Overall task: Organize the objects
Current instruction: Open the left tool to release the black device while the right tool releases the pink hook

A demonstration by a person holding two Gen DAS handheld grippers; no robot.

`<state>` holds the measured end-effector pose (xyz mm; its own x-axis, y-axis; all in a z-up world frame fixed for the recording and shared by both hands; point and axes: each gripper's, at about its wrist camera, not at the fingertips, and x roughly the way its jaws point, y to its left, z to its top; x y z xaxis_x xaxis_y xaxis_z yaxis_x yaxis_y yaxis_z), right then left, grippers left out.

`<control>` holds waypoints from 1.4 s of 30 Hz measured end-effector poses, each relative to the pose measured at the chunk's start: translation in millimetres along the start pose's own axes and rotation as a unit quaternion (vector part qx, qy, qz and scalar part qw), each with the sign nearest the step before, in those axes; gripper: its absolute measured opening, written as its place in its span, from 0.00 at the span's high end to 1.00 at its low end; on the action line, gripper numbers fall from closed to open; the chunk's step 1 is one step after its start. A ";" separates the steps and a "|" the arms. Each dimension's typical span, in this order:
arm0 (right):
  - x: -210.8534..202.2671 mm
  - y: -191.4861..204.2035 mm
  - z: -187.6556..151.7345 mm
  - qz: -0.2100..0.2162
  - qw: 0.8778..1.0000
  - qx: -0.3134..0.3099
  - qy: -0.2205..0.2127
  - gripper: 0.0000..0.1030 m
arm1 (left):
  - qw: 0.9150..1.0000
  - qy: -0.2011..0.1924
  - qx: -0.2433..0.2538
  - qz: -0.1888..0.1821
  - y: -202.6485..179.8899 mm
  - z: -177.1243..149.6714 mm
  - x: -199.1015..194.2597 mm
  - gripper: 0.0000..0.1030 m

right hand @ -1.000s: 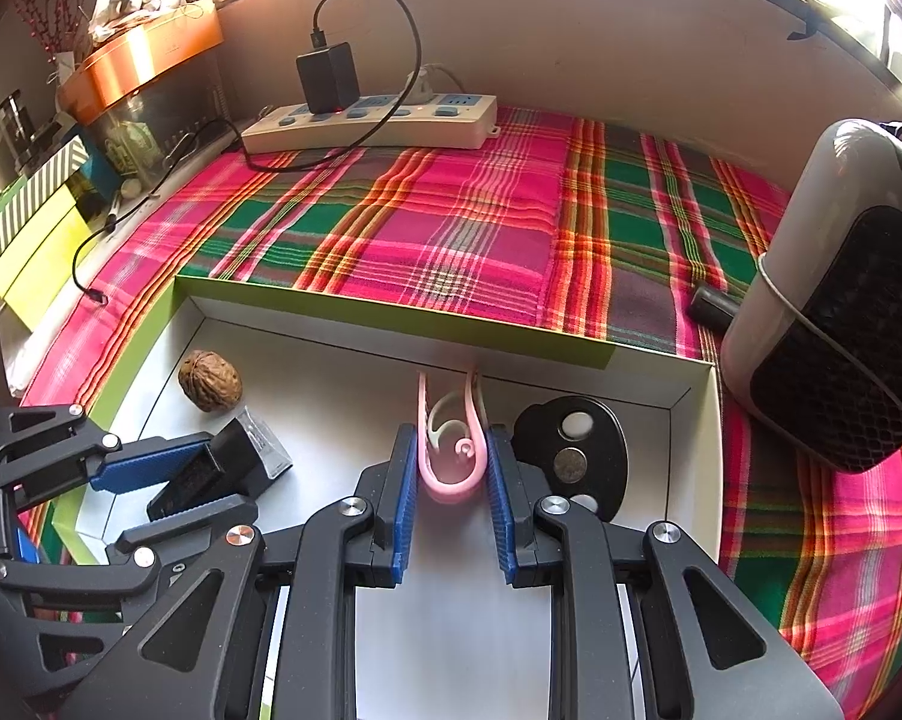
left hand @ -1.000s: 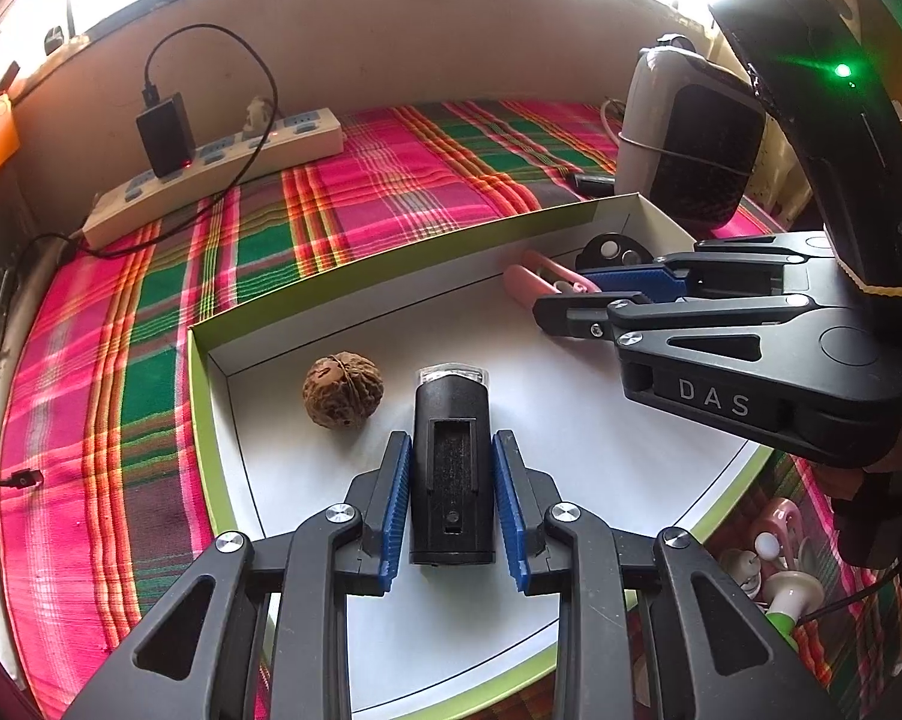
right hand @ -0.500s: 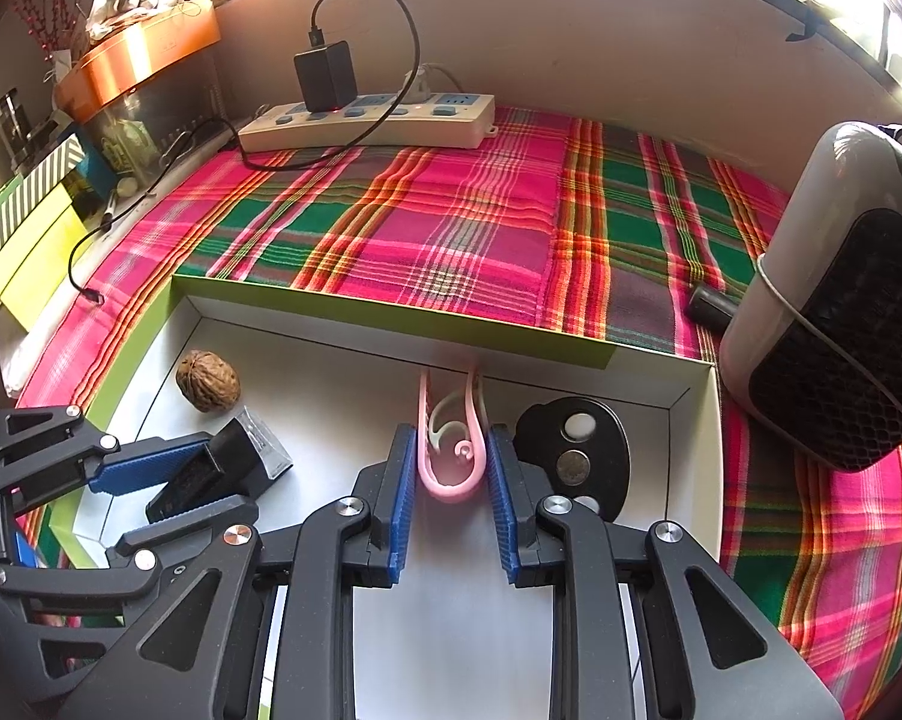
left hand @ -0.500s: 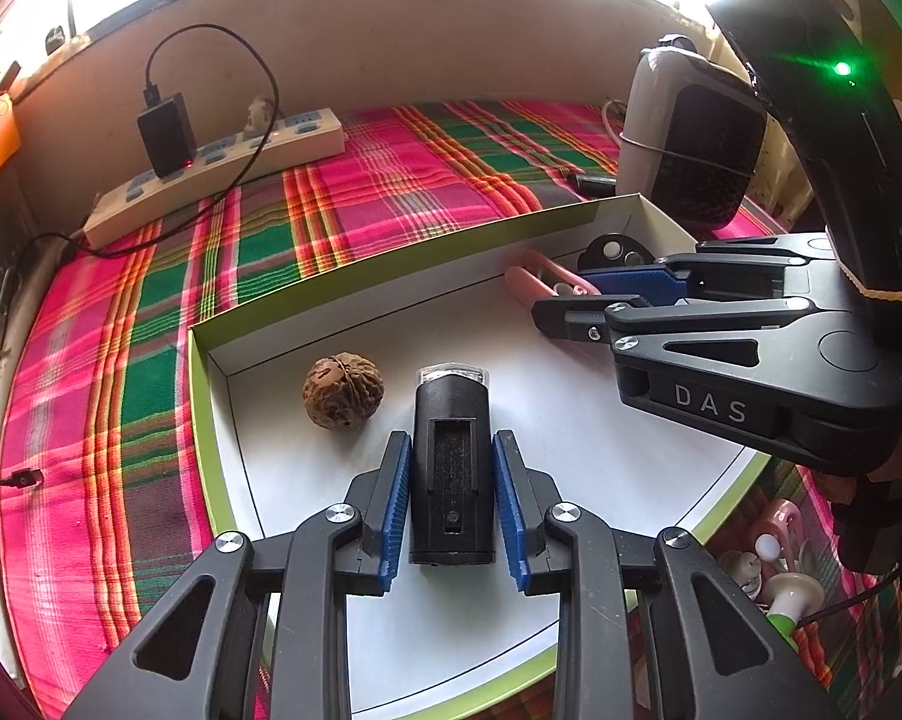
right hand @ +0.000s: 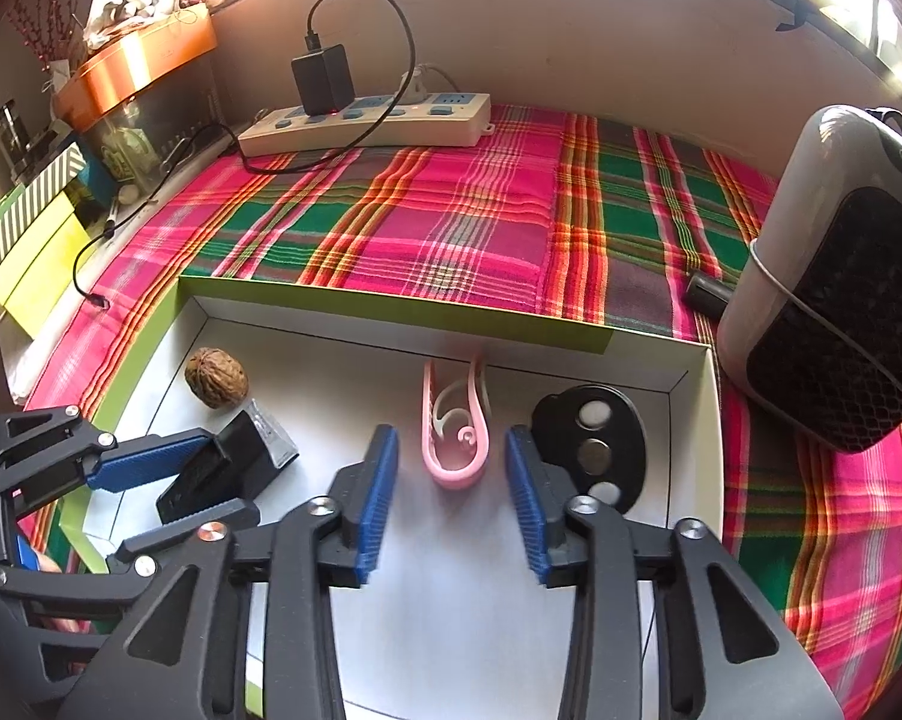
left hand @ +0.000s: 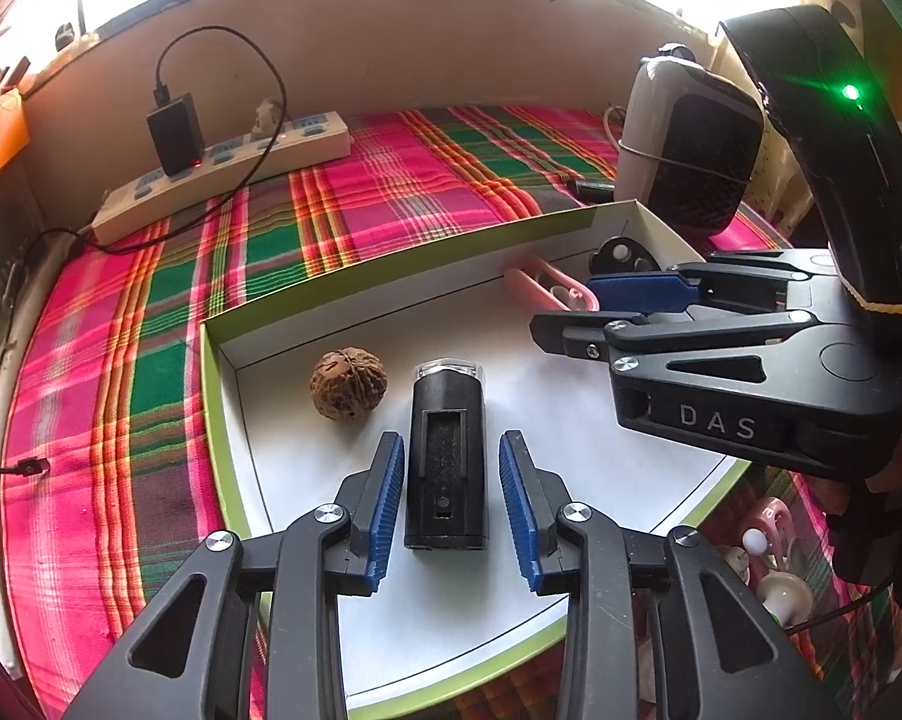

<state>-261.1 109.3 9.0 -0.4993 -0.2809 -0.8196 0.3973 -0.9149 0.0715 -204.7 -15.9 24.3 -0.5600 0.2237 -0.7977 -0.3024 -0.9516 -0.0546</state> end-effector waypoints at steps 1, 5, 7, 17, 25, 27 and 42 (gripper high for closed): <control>-1.5 0.5 -0.7 0.000 1.000 0.000 -0.001 0.61 | 1.000 -0.002 -0.001 -0.001 -0.2 -0.3 -1.8 0.70; -8.7 -0.2 -2.9 0.000 1.000 0.004 -0.008 0.61 | 1.000 -0.007 -0.002 -0.001 -3.2 -2.8 -9.1 0.70; -12.8 -1.2 -4.3 -0.001 1.000 0.007 -0.011 0.61 | 1.000 -0.012 -0.004 -0.002 -4.8 -4.0 -14.2 0.70; -37.8 -2.6 -15.6 -0.003 0.999 0.017 -0.029 0.61 | 1.000 -0.027 -0.005 -0.003 -11.6 -16.5 -37.0 0.70; -64.1 1.0 -33.6 -0.001 0.999 0.022 -0.048 0.61 | 0.999 -0.045 -0.013 -0.004 -14.4 -32.5 -61.5 0.70; -70.9 1.8 -40.0 0.000 0.998 0.023 -0.053 0.61 | 0.999 -0.048 -0.015 -0.005 -15.3 -36.8 -66.0 0.70; -113.2 6.3 -95.1 -0.006 0.996 0.033 -0.082 0.61 | 0.995 -0.067 -0.051 -0.060 -23.8 -88.1 -95.0 0.69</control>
<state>-128.9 162.9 48.2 -0.6246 -0.3088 -0.7173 0.3414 -0.9340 0.1049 -76.3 -33.1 48.4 -0.6245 0.3565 -0.6949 -0.2978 -0.9312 -0.2101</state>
